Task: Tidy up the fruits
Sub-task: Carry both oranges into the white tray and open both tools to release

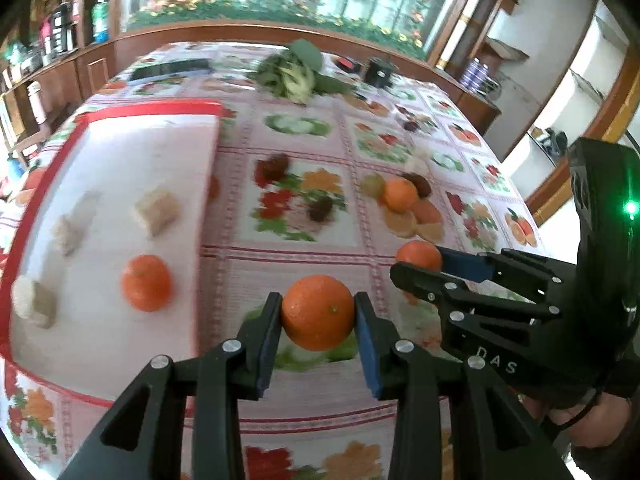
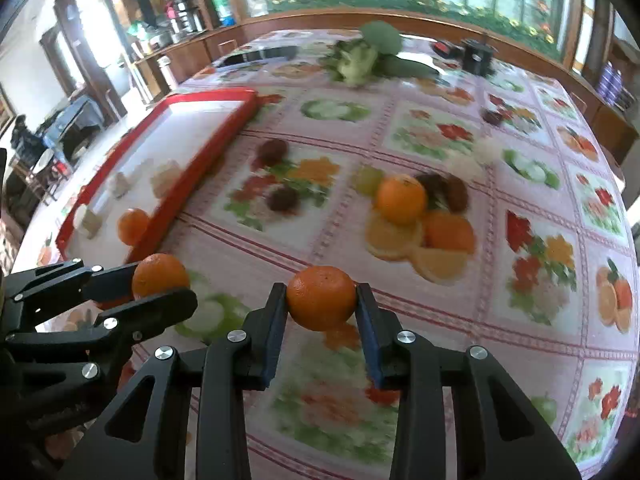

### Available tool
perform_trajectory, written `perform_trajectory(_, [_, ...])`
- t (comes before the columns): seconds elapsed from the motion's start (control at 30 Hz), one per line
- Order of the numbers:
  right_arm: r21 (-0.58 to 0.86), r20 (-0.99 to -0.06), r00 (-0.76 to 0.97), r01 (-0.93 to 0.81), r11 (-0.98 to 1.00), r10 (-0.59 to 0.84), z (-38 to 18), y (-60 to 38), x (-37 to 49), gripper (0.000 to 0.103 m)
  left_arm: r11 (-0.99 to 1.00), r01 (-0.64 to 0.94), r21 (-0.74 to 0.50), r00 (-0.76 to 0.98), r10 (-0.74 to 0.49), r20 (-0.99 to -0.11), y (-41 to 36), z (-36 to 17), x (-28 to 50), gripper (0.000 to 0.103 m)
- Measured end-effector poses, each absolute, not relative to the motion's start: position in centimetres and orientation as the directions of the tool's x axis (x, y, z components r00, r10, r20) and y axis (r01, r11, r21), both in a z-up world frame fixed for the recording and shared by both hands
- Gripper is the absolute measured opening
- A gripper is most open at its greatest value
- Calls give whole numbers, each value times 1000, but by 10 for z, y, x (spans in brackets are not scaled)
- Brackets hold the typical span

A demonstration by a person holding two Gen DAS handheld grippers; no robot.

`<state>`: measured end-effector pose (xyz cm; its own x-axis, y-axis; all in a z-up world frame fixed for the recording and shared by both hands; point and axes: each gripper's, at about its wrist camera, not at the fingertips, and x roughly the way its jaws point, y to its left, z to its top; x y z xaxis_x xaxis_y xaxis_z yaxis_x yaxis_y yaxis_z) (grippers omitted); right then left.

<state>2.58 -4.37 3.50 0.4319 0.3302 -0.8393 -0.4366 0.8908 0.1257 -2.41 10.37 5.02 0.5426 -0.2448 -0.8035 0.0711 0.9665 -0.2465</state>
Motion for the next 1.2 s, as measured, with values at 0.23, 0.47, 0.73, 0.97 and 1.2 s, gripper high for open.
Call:
perform_trajectory(0.23, [128, -826, 415, -519, 845, 381, 44, -1, 24, 33, 975, -26, -223, 578, -167, -799, 151, 57, -33, 38])
perform_trajectory(0.47, [129, -816, 392, -594, 794, 426, 52, 45, 24, 33, 971, -125, -203, 588, -92, -803, 197, 56, -41, 38])
perform_trajectory(0.73, [105, -819, 359, -674, 732, 448, 55, 99, 27, 33, 960, -192, -204, 581, -56, -812, 227, 48, -44, 38])
perform_trajectory(0.97, [117, -820, 310, -731, 672, 480, 49, 140, 32, 33, 957, -211, -197, 561, -46, -827, 241, 40, -47, 38])
perform_trajectory(1.2, [141, -842, 258, -742, 655, 474, 33, 165, 42, 33, 961, -209, -182, 542, -41, -839, 247, 31, -47, 38])
